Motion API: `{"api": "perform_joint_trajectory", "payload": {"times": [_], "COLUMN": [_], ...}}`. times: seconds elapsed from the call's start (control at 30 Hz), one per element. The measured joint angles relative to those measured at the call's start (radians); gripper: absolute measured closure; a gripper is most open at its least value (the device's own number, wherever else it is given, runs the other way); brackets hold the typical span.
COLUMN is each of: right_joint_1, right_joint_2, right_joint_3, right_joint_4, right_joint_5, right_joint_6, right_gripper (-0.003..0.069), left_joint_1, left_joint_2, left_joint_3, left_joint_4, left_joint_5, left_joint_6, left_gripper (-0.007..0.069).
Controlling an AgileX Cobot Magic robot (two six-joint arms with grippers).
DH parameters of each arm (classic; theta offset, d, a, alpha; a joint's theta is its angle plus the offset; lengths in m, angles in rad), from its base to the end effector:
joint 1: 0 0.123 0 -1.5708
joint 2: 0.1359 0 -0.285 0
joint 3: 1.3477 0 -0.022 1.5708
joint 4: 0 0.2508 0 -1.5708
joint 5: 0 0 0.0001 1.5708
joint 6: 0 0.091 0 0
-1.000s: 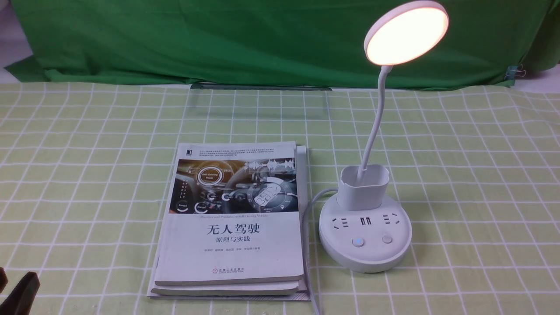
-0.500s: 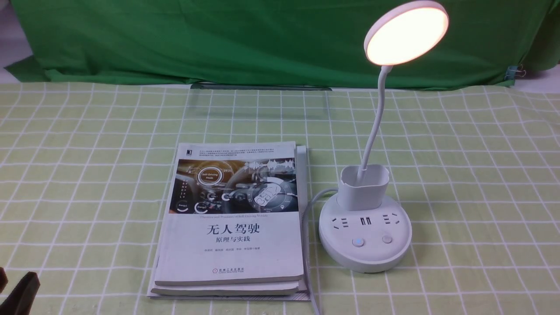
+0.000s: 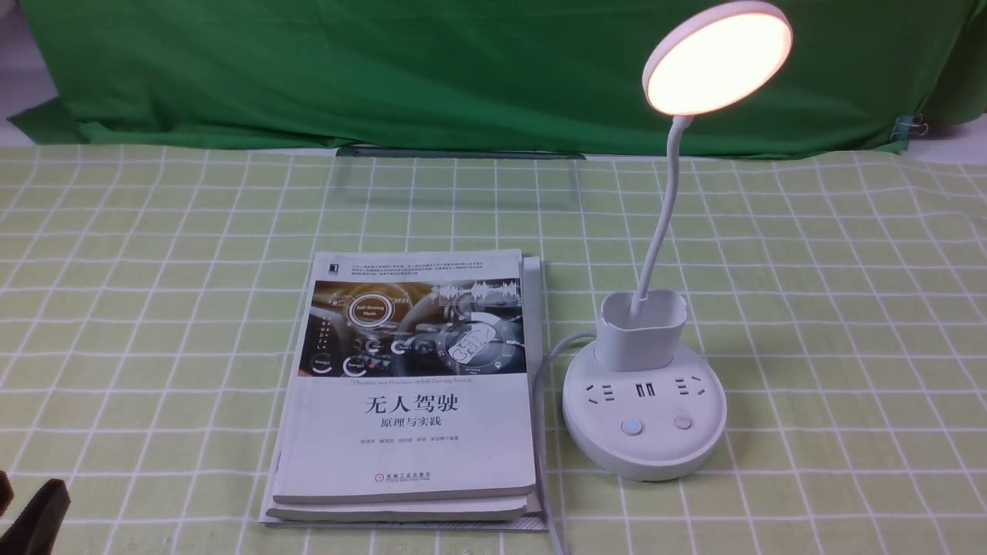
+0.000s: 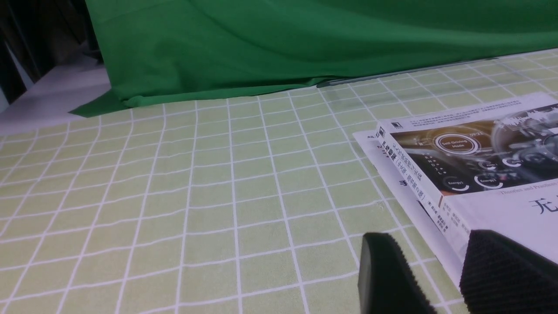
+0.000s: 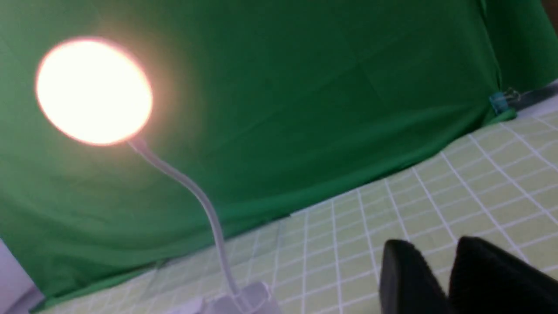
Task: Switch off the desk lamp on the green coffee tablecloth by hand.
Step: 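Press the power button on the lamp base to turn the lamp off with the right gripper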
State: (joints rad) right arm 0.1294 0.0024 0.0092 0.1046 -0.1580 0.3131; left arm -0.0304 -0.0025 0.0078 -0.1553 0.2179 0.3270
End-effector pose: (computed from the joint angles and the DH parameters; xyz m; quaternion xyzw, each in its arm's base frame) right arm 0.0544 0.0056 0.2241 0.0951 0.6129 0.2065 0.7567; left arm 0.0557 -0.0048 0.1911 0.0882 0.7475 0.0351 0.6575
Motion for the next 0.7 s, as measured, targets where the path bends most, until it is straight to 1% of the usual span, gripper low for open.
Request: {"api": "perform_joint_trajectory", "payload": {"times": [0.03, 0.1, 0.17, 0.3, 0.33, 0.4, 0.43, 0.5, 0.53, 0.57, 0.63, 0.7], "right_joint_1": [0.0, 0.0, 0.003, 0.025, 0.026, 0.031, 0.032, 0.032, 0.032, 0.037, 0.052, 0.095], "right_joint_2": [0.001, 0.035, 0.115, 0.356, 0.371, 0.564, 0.637, 0.772, 0.772, 0.879, 0.978, 1.07], "right_joint_3": [-0.003, -0.056, -0.167, -0.428, -0.442, -0.623, -0.675, -0.753, -0.761, -0.814, -0.862, -0.902], "right_joint_4": [0.001, 0.002, 0.002, 0.003, 0.003, 0.003, 0.003, 0.002, 0.002, 0.002, -0.001, -0.007], "right_joint_5": [0.022, 0.124, 0.268, 0.591, 0.591, 0.822, 0.887, 0.977, 0.985, 1.033, 1.056, 1.061], "right_joint_6": [0.028, 0.033, -0.017, -0.179, -0.179, -0.284, -0.313, -0.339, -0.342, -0.357, -0.37, -0.378], "right_gripper": [0.0477, 0.0545, 0.0608, 0.0617, 0.0617, 0.0616, 0.0616, 0.0616, 0.0616, 0.0616, 0.0616, 0.0616], "left_joint_1": [0.0, 0.0, 0.0, 0.0, 0.0, 0.0, 0.0, 0.0, 0.0, 0.0, 0.0, 0.0], "left_joint_2": [0.0, 0.0, 0.0, 0.0, 0.0, 0.0, 0.0, 0.0, 0.0, 0.0, 0.0, 0.0], "left_joint_3": [0.0, 0.0, 0.0, 0.0, 0.0, 0.0, 0.0, 0.0, 0.0, 0.0, 0.0, 0.0], "left_joint_4": [0.0, 0.0, 0.0, 0.0, 0.0, 0.0, 0.0, 0.0, 0.0, 0.0, 0.0, 0.0], "left_joint_5": [0.0, 0.0, 0.0, 0.0, 0.0, 0.0, 0.0, 0.0, 0.0, 0.0, 0.0, 0.0], "left_joint_6": [0.0, 0.0, 0.0, 0.0, 0.0, 0.0, 0.0, 0.0, 0.0, 0.0, 0.0, 0.0], "left_gripper": [0.0382, 0.0382, 0.0382, 0.0382, 0.0382, 0.0382, 0.0382, 0.0382, 0.0382, 0.0382, 0.0382, 0.0382]}}
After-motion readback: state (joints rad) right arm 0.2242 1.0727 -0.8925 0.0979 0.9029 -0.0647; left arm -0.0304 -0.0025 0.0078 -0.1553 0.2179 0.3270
